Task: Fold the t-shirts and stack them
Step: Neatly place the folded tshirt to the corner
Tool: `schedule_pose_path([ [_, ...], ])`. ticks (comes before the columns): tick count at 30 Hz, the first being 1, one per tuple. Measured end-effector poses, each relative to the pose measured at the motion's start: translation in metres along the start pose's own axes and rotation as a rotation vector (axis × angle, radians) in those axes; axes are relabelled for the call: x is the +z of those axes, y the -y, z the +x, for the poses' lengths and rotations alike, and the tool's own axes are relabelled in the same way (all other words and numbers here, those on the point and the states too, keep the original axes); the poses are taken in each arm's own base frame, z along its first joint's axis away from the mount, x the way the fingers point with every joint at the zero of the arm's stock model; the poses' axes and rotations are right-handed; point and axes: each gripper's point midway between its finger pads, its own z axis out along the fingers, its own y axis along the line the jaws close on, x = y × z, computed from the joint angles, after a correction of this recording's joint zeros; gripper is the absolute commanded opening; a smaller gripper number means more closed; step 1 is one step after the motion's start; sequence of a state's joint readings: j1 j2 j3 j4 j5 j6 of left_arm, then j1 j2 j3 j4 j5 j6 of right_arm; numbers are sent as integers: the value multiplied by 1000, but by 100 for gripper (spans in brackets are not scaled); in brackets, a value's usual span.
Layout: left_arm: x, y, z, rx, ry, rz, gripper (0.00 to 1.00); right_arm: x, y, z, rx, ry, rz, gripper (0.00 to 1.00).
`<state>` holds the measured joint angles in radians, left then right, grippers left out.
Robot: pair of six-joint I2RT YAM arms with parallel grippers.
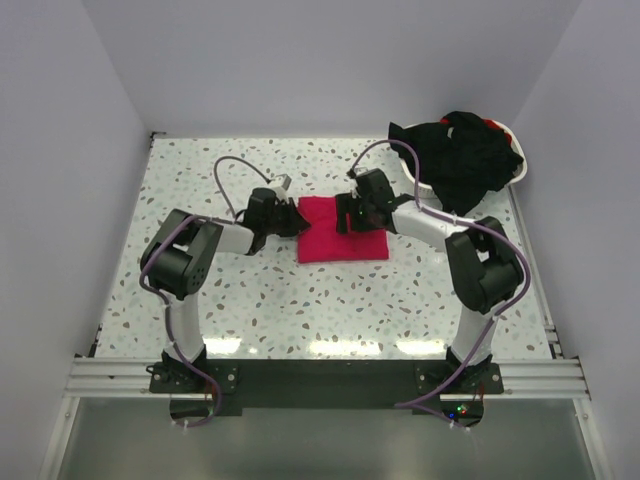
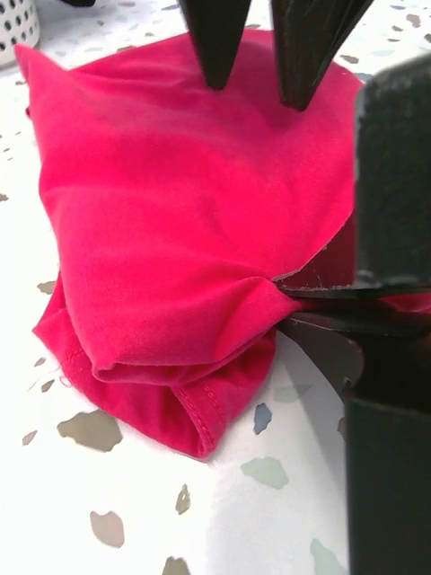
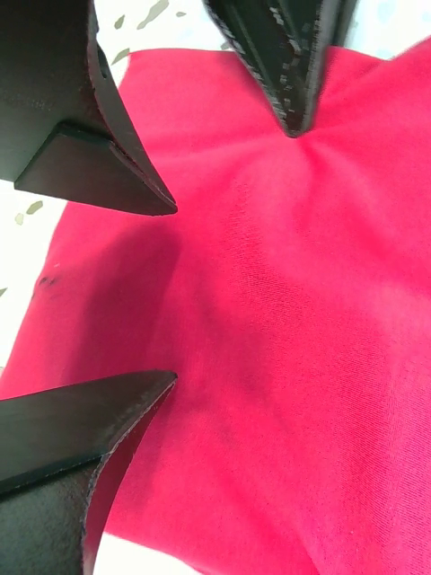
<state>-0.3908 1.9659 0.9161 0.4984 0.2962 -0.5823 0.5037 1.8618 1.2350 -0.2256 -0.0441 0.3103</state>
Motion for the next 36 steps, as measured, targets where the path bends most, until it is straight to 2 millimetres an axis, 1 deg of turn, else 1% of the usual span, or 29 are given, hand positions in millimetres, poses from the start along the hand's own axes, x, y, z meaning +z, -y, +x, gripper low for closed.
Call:
schedule_pose_path([
  [4, 3, -7, -10, 24, 3, -65, 0, -8, -1, -5, -2, 15, 2, 74],
  [8, 3, -22, -27, 77, 22, -172, 0, -25, -2, -19, -9, 59, 7, 75],
  [11, -1, -38, -41, 110, 30, -254, 0, -36, -3, -26, -15, 85, 8, 75],
  [14, -11, -66, -59, 128, 34, -353, 0, -43, -4, -30, -19, 97, 9, 75],
  [17, -30, -103, -86, 127, 56, -469, 0, -43, -2, -29, -25, 96, 19, 75],
  [21, -63, -152, -119, 106, 78, -626, 0, -43, 0, -28, -33, 90, 27, 75],
  [26, -104, -197, -149, 80, 95, -764, 0, -43, 0, -27, -44, 88, 28, 75],
  [28, -119, -212, -157, 73, 96, -810, 0, -44, 0, -28, -46, 89, 27, 75],
  [31, -140, -234, -160, 71, 84, -873, 0, -44, 0, -28, -49, 90, 24, 76],
  [36, -179, -271, -157, 62, 41, -986, 0, -44, -3, -31, -53, 97, 14, 76],
])
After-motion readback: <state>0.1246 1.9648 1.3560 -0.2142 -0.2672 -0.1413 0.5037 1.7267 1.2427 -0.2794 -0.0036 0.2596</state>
